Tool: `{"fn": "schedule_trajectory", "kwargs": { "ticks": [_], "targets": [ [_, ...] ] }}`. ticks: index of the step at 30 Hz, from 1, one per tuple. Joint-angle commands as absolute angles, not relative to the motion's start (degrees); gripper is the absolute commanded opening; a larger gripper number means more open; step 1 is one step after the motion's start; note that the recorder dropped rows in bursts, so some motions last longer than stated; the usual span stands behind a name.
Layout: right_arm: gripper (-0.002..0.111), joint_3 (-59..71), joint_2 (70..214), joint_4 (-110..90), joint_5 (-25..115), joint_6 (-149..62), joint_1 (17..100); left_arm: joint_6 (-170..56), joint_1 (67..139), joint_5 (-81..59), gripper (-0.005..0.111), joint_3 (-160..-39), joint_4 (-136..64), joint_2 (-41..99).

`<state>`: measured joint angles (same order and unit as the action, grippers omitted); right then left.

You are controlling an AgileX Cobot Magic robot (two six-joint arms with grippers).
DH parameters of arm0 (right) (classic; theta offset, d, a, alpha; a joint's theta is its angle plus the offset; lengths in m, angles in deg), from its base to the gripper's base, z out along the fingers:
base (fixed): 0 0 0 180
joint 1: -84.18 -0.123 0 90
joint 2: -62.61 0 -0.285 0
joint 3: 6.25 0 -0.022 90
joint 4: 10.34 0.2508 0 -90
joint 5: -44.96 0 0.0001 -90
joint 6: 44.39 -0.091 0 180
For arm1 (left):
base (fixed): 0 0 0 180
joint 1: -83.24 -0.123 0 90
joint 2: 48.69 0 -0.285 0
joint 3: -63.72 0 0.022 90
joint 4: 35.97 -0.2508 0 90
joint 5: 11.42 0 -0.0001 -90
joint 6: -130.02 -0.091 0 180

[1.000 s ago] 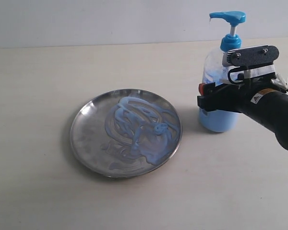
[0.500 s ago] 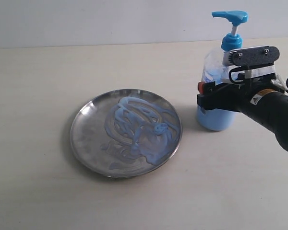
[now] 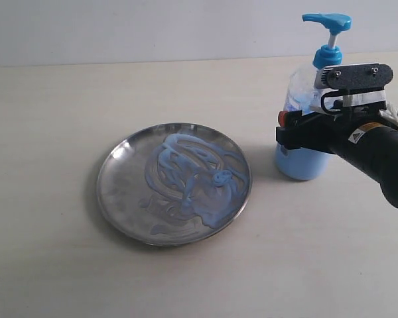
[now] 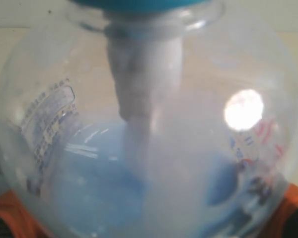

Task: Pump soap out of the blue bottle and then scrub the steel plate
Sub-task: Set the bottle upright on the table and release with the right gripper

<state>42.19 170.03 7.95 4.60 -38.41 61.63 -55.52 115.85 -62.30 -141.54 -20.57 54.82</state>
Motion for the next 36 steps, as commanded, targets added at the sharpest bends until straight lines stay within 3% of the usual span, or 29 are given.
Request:
{"fn": "schedule_trajectory", "kwargs": {
  "ticks": [1,14,30,36],
  "targets": [
    [0.011,41.38,169.23,6.12,-5.75,-38.31,61.7,-55.46,115.65,-62.54,0.0,-141.75,-20.79,54.44],
    [0.069,41.38,169.23,3.74,-5.61,-38.02,61.59,-55.23,115.65,-63.48,0.0,-141.75,-20.43,54.44],
    [0.096,41.38,168.58,3.98,-4.17,-38.02,61.59,-55.23,115.65,-63.77,0.0,-141.75,-20.43,54.44],
    [0.097,41.38,165.93,4.1,0.77,-38.02,61.59,-55.23,115.65,-64.02,0.0,-141.75,-20.43,54.44]
  ]
}}
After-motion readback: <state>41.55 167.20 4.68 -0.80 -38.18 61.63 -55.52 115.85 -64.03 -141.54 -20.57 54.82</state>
